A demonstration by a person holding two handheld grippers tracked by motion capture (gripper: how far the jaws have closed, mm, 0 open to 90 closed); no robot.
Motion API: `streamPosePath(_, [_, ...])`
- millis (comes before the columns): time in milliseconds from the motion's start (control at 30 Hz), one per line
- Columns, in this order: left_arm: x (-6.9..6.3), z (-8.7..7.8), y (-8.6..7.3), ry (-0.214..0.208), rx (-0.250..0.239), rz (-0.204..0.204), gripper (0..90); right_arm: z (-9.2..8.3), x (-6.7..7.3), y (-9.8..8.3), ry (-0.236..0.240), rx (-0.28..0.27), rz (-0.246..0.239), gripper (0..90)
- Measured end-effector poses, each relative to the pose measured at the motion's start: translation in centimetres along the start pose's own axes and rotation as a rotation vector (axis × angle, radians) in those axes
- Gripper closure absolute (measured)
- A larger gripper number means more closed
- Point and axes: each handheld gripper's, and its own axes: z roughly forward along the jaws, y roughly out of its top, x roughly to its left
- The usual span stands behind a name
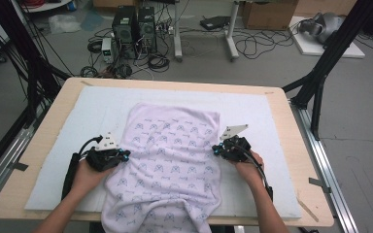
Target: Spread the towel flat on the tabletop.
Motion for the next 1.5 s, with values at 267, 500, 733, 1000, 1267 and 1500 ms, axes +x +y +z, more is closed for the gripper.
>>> streamPosePath(267, [1.2, 1.1, 1.5, 0.038, -0.011, -0.035, 78.4, 0.1, -2.3, 1.3, -0.062, -0.024, 0.065, 82.7])
streamPosePath(500, [-0.1, -1.9, 0.1, 0.004, -0.009, 0.016, 58.6, -3.2, 0.4, 0.7, 0.048, -0.124, 0.038, 67.0])
streamPosePath(733, [-2.7, -4.9, -2.6, -0.094, -0.004, 0.042, 49.4, -4.3, 6.8, -2.2, 0.214, -0.078, -0.063, 60.8])
streamPosePath(1000, [-3.6, -4.4, -3.8, -0.2, 0.058, 0.079, 78.4, -3.2, 8.6, -3.8, 0.281, -0.027, -0.073, 77.7])
streamPosePath(1267, [-4.5, -4.5, -3.0, -0.207, 0.042, 0.102, 87.9, -4.9, 8.1, -3.8, 0.304, -0.016, -0.093, 88.1])
streamPosePath(1500, [-4.1, -6.0, -2.2, -0.129, -0.009, 0.109, 88.1, -7.8, 8.2, -3.1, 0.266, -0.035, -0.112, 88.1])
